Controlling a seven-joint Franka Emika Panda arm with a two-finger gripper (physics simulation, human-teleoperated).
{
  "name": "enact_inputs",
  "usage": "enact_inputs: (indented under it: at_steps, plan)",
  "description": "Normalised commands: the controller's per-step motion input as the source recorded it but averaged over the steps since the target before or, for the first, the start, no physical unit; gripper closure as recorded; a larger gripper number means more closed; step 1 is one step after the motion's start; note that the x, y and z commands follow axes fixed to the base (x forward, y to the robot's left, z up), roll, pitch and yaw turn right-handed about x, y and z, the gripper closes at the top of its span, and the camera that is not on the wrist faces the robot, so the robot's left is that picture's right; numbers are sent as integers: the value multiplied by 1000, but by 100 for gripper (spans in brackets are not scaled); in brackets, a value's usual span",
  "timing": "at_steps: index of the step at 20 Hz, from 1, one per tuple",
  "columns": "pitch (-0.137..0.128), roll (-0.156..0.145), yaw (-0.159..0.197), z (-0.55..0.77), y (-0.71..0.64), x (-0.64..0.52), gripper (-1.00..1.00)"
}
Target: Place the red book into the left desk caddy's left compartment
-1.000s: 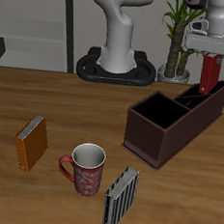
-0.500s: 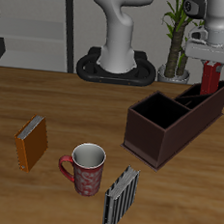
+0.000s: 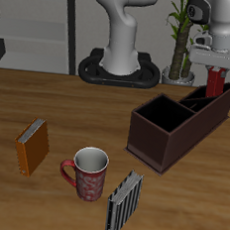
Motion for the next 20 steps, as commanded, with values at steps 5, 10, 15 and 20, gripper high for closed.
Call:
enact_inputs:
  at_steps: [5, 10, 15, 20]
  plan:
    - [22, 34, 34, -377, 119, 4, 100]
    - [48, 4, 19, -290, 6, 159, 100]
    - [31, -18, 8, -115, -39, 121, 100]
    - [32, 30, 24, -44, -26, 12, -100]
